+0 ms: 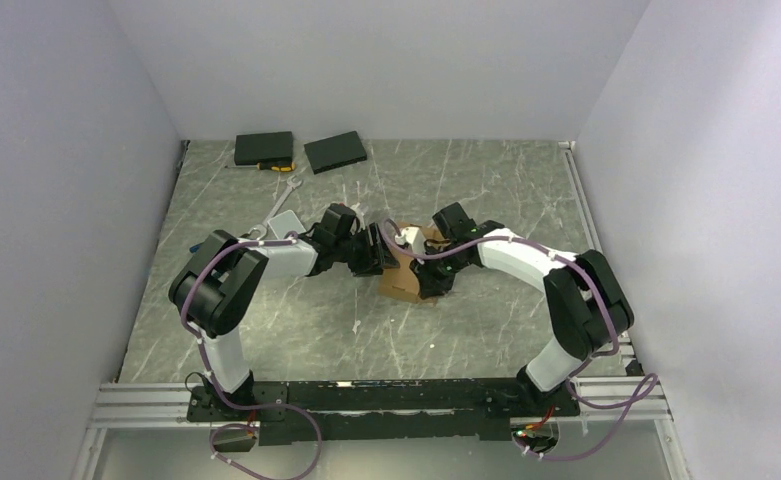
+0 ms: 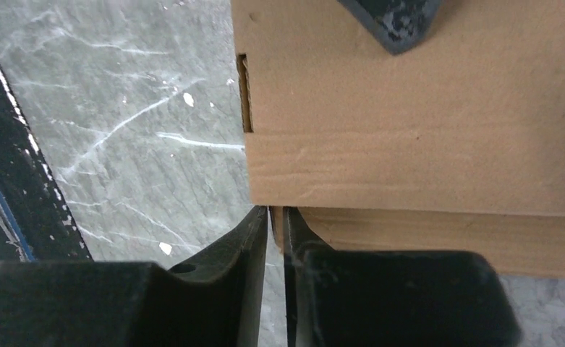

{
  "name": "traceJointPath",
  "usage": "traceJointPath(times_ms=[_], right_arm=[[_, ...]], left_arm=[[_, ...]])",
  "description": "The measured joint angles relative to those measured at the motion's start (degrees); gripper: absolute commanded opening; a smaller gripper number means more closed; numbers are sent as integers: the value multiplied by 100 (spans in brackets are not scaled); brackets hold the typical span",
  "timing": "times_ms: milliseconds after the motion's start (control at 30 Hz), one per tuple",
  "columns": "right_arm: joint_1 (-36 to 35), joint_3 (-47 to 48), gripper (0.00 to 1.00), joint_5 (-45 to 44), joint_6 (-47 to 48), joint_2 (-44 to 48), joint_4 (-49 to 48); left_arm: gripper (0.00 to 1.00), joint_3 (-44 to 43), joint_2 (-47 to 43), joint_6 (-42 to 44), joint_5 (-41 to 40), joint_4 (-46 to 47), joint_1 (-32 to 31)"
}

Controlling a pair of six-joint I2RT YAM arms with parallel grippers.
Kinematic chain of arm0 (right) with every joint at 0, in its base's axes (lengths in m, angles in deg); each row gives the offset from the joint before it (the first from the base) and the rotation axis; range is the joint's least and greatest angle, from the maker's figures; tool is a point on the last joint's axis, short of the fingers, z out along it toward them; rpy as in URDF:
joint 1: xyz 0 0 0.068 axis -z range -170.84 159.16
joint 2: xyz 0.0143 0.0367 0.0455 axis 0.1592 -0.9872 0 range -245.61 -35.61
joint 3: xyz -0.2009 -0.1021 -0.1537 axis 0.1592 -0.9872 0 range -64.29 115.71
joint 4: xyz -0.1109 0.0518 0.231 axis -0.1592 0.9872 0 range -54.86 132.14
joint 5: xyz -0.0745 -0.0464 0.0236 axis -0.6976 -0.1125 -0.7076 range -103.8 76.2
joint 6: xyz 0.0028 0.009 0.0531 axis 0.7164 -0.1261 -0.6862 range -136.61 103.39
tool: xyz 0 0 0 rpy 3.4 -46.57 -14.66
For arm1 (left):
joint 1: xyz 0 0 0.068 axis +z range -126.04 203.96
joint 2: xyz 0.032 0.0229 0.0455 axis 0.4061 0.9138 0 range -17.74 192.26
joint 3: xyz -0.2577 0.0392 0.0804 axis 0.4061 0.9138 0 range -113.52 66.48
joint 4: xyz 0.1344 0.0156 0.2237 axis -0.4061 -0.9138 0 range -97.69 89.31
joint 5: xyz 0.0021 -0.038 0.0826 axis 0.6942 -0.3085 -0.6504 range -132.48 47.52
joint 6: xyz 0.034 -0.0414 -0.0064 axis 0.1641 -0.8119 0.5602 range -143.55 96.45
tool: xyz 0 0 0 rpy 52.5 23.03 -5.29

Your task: Fold the paper box

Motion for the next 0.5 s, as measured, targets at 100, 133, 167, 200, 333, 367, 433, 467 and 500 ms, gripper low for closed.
traceJointPath(times_ms=[100, 133, 167, 200, 333, 367, 433, 467, 500], right_arm=[[33, 0, 30, 201, 149, 66, -35], [44, 0, 33, 269, 216, 87, -26], [63, 0, 35, 328, 284, 111, -2], [92, 0, 36, 398, 352, 142, 35], [310, 2, 42, 758, 649, 332, 214], [420, 2, 44, 833, 704, 402, 260], [691, 11, 49, 984, 793, 544, 334], [885, 13, 53, 1080, 817, 623, 345], [1084, 15, 59, 1128, 815, 684, 345]], left_arm=[[62, -15, 0, 9, 0, -28, -17], [62, -17, 0, 13, 2, -42, -17], [62, -22, 0, 15, 2, -46, -22], [62, -24, -4, 17, 4, -52, -22], [65, -28, -24, 26, 2, -94, -22], [66, -28, -24, 39, 2, -96, -22], [69, -28, -28, 61, 4, -111, -17], [70, -28, -31, 68, 4, -131, -15], [72, -28, -31, 76, 4, -151, -13]])
